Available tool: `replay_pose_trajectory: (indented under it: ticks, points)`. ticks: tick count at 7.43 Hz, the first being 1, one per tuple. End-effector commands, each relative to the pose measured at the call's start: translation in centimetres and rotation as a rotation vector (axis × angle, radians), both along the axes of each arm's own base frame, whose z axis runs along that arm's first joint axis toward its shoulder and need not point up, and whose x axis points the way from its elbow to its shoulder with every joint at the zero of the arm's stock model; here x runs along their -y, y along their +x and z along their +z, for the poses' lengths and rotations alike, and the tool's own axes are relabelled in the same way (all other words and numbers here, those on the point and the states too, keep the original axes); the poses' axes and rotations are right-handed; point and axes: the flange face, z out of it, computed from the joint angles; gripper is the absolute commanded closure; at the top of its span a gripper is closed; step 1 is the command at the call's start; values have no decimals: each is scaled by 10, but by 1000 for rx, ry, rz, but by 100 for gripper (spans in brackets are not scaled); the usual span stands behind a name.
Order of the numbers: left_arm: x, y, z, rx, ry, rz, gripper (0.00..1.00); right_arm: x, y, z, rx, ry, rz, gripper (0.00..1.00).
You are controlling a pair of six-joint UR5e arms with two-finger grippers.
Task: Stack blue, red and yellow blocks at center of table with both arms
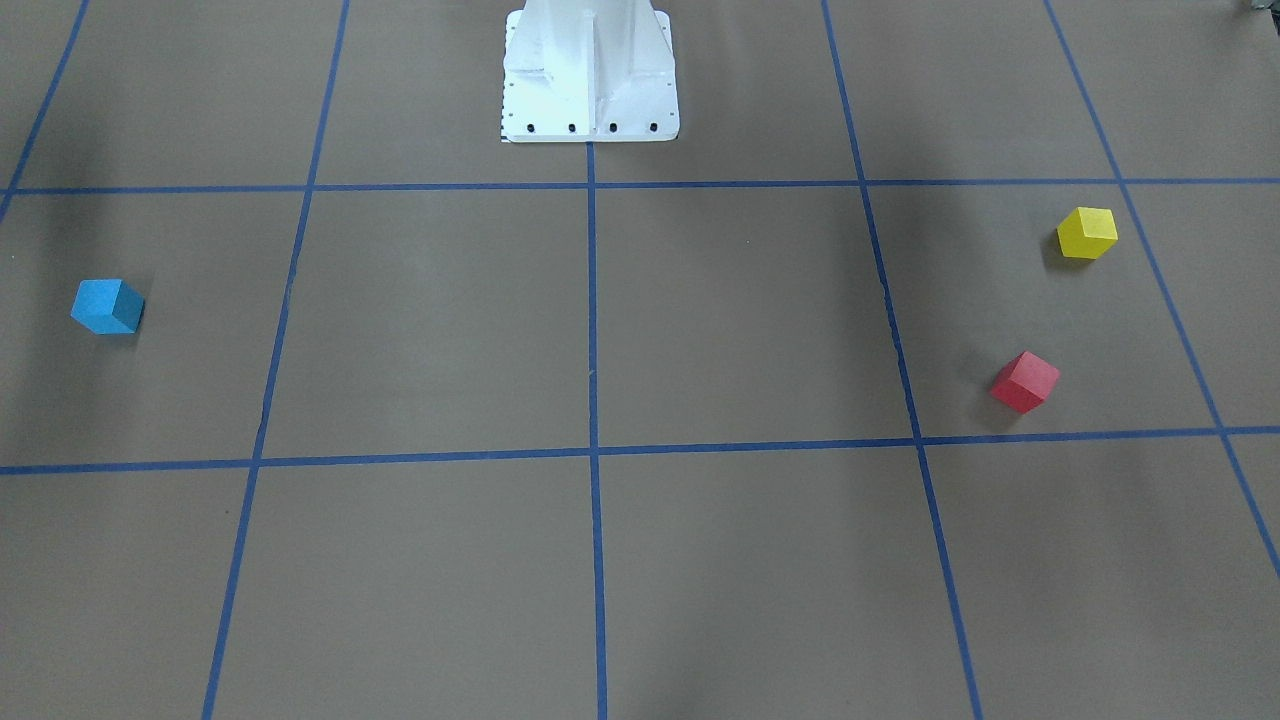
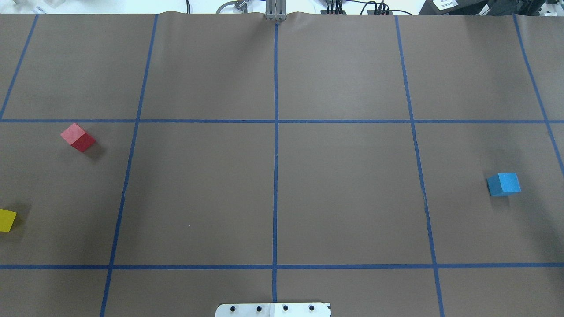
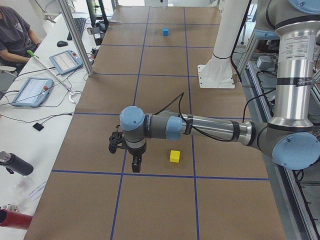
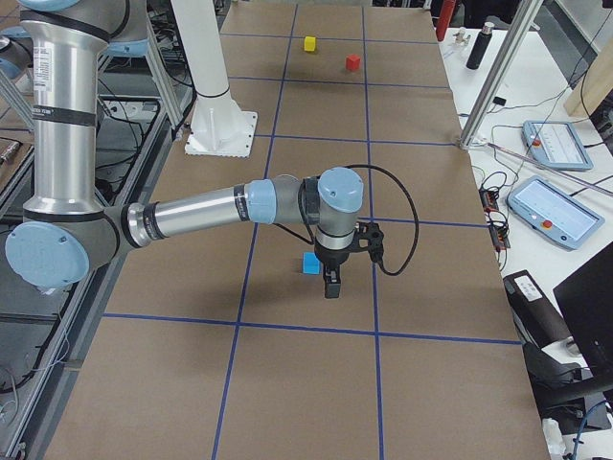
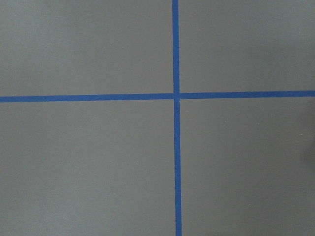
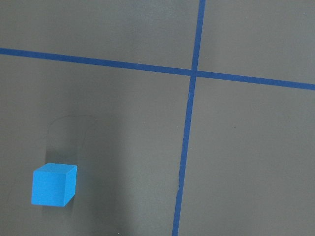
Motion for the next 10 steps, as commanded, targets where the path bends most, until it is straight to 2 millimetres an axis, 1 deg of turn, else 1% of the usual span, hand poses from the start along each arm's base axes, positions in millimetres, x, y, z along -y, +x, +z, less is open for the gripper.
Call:
replay_pose_trajectory:
  ticks: [1, 3, 6, 7, 8, 9, 10]
  points:
    - [0, 2, -6, 0, 11, 3, 0, 0, -1, -1, 7, 0, 0, 0]
    - [-1, 4, -8, -5, 15, 7, 0, 2, -9, -1, 13, -1, -16, 0]
    - [-5, 4, -3, -16, -7, 4, 0, 2, -11, 0, 13, 0, -23, 0]
    - [-11, 4, -3, -17, -2, 7, 0, 1, -12, 0, 12, -1, -26, 0]
    - [-22, 4, -5, -20, -2, 4, 0, 1, -12, 0, 13, -2, -25, 0]
    - [-22, 4, -7, -17, 7, 4, 0, 1, -12, 0, 13, -3, -24, 0]
    - [-27, 4, -13, -18, 21, 4, 0, 1, -13, 0, 13, -3, -25, 0]
